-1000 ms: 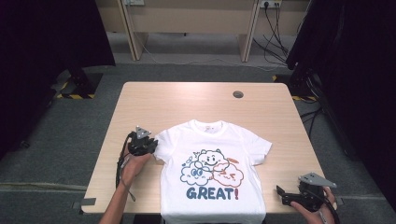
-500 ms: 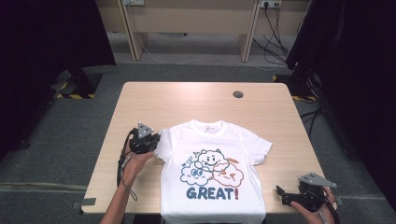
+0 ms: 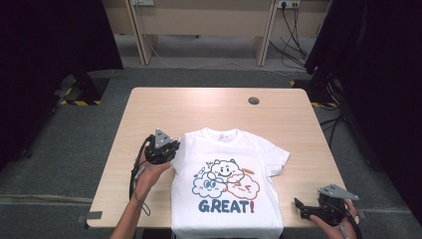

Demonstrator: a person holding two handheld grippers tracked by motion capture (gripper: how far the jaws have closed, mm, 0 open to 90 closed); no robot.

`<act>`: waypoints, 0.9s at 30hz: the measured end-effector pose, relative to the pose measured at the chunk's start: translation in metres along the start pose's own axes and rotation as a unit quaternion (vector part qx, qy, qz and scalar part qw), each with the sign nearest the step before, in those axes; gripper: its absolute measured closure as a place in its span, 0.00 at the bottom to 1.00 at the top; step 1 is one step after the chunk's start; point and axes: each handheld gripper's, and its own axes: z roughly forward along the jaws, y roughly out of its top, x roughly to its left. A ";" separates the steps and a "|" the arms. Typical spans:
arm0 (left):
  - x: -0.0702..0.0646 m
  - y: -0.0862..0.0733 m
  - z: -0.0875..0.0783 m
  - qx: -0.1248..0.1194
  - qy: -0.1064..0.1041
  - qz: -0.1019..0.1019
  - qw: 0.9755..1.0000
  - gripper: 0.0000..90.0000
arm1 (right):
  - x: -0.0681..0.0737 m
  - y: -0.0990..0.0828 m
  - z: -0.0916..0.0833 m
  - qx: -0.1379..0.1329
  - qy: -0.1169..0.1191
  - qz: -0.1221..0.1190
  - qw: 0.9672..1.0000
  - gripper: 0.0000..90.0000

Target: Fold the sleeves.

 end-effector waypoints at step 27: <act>-0.048 0.021 0.012 0.000 -0.088 0.037 0.995 0.81 | 0.001 0.000 0.000 0.001 0.000 0.000 1.000 0.00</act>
